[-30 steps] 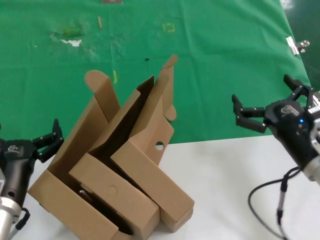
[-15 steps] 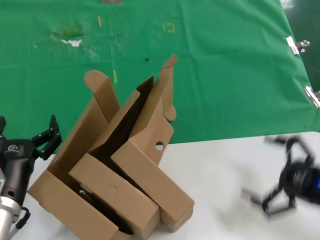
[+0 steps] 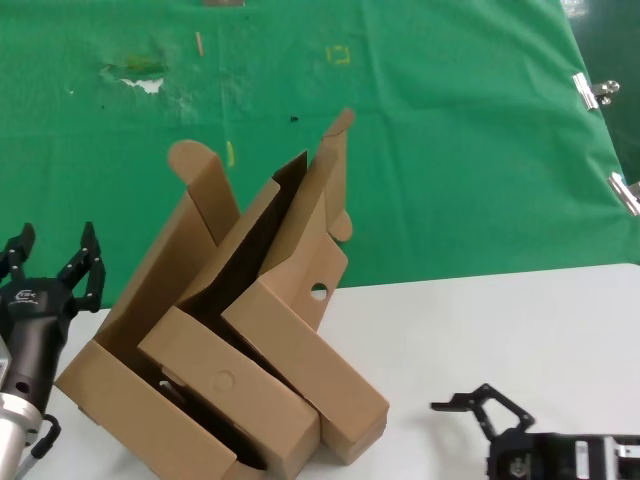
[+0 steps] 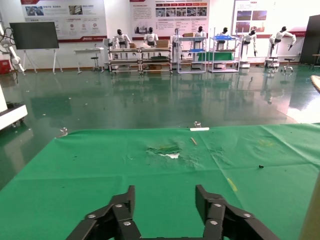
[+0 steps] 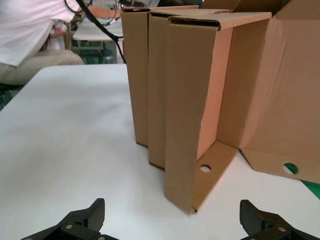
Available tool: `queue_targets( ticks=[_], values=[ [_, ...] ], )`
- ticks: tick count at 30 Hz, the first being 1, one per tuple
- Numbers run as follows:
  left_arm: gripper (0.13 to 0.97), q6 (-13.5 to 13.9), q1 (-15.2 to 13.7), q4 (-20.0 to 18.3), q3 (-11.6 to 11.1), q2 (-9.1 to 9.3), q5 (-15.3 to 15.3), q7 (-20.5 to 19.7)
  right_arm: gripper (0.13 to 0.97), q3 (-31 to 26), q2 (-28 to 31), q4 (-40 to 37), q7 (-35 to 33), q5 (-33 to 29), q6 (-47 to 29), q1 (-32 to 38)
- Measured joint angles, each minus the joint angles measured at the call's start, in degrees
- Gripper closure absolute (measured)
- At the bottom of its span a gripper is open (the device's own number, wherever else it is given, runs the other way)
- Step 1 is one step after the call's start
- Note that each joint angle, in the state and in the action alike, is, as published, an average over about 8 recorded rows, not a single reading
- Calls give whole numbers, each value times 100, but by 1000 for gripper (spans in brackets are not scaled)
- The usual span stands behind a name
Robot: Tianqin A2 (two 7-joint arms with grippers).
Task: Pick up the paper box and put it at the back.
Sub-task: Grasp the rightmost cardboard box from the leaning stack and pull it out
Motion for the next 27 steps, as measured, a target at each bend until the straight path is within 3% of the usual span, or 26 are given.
queue_targets(
  ticks=[3, 9, 20, 27],
  values=[
    [571, 0, 0, 0, 0, 0, 0, 0, 178, -139, -175, -244, -26, -39, -183, 245],
    [716, 0, 0, 0, 0, 0, 0, 0, 193, -326, -428, -605, -48, -124, -434, 646],
    [892, 0, 0, 0, 0, 0, 0, 0, 367, -515, -718, -819, -28, -305, -511, 1004],
    [937, 0, 0, 0, 0, 0, 0, -1, 511, -548, -840, -784, 35, -367, -422, 1061]
  ],
)
